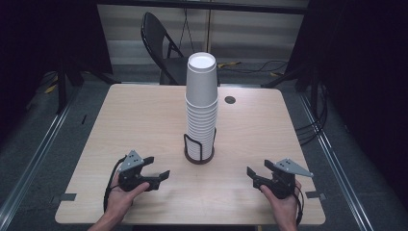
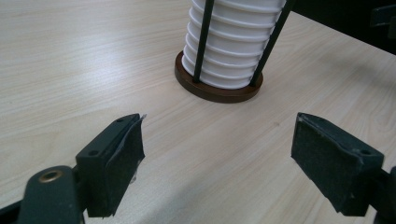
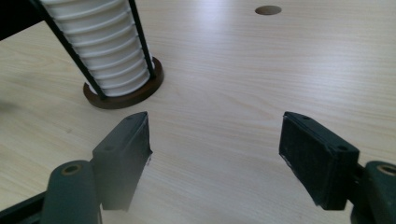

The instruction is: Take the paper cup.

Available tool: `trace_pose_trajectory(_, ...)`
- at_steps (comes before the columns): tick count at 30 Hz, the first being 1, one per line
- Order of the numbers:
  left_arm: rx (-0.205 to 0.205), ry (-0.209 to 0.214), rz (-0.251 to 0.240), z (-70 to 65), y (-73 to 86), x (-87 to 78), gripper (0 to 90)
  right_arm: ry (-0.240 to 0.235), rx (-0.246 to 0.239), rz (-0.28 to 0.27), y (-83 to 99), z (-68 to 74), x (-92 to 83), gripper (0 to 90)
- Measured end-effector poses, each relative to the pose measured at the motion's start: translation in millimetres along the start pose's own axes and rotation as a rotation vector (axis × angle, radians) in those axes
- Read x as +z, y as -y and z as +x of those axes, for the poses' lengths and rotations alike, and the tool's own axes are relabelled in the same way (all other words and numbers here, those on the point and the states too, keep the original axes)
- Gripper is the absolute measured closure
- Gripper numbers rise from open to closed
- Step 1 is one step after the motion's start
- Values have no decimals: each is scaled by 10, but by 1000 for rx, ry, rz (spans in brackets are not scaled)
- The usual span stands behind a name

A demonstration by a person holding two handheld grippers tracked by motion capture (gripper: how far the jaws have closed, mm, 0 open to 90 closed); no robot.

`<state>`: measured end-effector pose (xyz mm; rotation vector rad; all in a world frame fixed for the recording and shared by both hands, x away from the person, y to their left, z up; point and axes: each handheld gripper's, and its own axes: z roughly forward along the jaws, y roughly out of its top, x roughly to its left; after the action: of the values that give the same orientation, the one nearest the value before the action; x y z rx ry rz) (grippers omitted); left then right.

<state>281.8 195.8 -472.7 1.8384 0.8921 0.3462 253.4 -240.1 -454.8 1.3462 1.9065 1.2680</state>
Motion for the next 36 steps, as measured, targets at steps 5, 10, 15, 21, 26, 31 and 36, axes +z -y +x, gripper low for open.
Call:
trace_pose_trajectory(5,2,-4,5,-2,1,22,169,-47,-4,15,-33,22,3,194)
trace_pose_trajectory(10,19,-4,6,-23,1,24,169,-75,17,-6,-66,30,-49,193)
trace_pose_trajectory(15,25,6,-1,-28,8,12,168,-84,5,-23,-157,90,-77,177)
trace_pose_trajectory(21,27,0,-5,-21,5,-8,168,-110,1,-35,-249,155,-90,175)
trace_pose_trajectory(26,29,1,-8,-32,2,-10,168,-165,-11,-19,-347,229,-17,153)
trace_pose_trajectory(31,37,0,-1,-35,0,3,168,-184,-25,-47,-418,302,1,158)
trace_pose_trajectory(36,37,4,-2,-37,0,-1,168,-230,-40,-56,-546,388,28,142)
